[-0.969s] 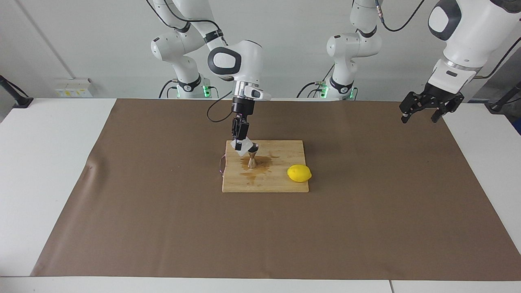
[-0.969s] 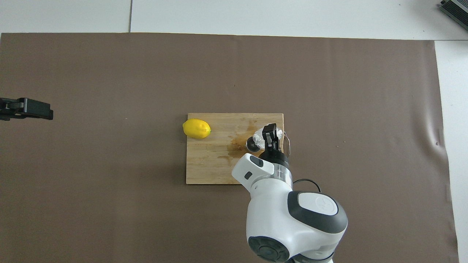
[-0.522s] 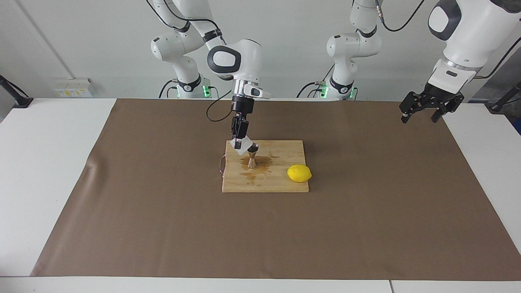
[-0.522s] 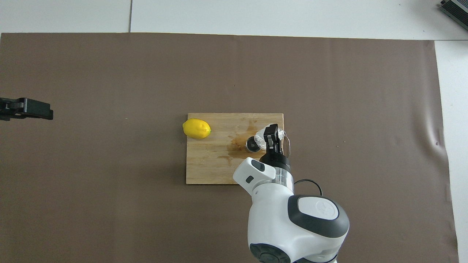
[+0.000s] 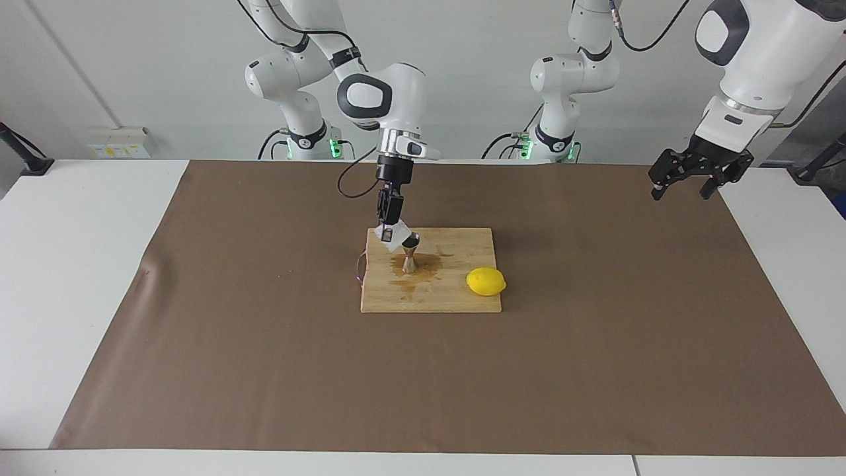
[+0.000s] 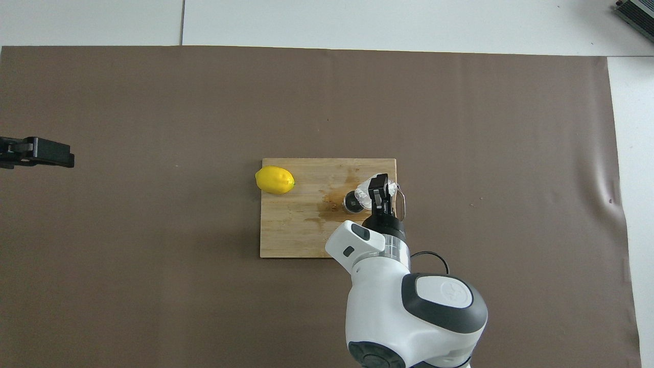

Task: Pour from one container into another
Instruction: 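Tilt the white cup with the right gripper over the metal cup, then carry the white cup with the right gripper back off the board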

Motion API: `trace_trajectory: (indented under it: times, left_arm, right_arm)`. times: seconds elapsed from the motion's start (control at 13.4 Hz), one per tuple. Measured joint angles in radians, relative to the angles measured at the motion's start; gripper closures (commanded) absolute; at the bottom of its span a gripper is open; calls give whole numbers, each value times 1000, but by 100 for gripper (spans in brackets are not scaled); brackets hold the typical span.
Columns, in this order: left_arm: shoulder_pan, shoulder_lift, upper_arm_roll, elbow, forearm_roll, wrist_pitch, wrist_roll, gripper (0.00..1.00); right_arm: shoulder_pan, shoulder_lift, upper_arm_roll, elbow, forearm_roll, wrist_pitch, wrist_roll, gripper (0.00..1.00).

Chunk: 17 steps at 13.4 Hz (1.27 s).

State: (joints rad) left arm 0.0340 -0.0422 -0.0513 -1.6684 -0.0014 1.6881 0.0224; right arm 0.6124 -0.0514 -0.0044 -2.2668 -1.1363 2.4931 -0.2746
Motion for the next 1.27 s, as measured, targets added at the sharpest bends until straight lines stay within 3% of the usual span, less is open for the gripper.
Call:
trace_trajectory:
  times: [0.82,1.27]
  left_arm:
    - [0,0,0,0,0,0,0,0]
    - [0,0,0,0,0,0,0,0]
  right_arm:
    - [-1,1,0,17,191,0,11,100]
    - [-8,2,-1,28,395,0,-43,100]
